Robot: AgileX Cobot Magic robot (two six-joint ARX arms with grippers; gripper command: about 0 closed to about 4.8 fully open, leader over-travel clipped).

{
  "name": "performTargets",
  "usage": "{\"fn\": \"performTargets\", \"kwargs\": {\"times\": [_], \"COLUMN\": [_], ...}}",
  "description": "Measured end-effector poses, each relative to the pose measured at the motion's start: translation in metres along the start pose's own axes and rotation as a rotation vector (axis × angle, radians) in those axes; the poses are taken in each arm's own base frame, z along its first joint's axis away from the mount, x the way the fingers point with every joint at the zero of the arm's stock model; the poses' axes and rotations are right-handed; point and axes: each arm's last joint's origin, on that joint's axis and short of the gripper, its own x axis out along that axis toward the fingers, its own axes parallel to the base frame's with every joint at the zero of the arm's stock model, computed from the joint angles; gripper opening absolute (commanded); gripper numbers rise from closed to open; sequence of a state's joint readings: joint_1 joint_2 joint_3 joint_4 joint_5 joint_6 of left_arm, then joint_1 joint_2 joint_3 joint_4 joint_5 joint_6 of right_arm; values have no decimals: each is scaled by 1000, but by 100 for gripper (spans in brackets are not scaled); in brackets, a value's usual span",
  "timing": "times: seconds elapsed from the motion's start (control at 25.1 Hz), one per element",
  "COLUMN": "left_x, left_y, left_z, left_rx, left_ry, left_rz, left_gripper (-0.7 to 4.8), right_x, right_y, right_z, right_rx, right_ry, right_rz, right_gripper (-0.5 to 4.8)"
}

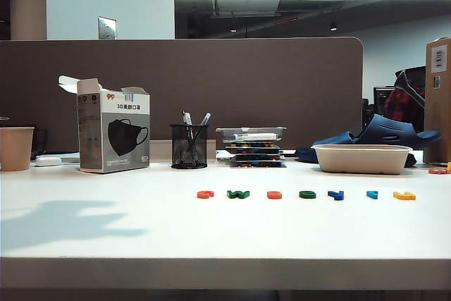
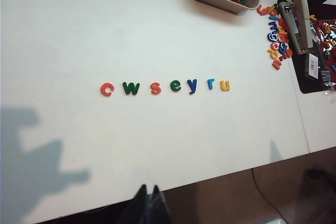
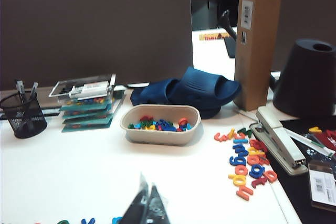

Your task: Select the appropriate letters from the row of letter magnets placed on the table to arrange into the word "yes".

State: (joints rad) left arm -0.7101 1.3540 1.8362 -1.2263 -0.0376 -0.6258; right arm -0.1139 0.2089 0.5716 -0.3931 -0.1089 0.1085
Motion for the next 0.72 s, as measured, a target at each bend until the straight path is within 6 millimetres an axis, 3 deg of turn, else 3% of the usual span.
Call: {"fn": "performTargets", "kwargs": {"times": [0.16,0.44,0.72], "left_x": [0,0,0], "left_y": [0,0,0], "left_z": [0,0,0], "left_rx": [0,0,0], "left_ry": [0,0,0], "left_rz": [0,0,0], "left_gripper": [-5,-5,-5], "right_x": [6,42,75], "right_y": [2,7,9], "right_z": [21,89,123], "right_rx": [9,31,65], "right_ry": [58,197,360], "right_rz": [9,58,103], "right_gripper": [-6,-6,-6]}}
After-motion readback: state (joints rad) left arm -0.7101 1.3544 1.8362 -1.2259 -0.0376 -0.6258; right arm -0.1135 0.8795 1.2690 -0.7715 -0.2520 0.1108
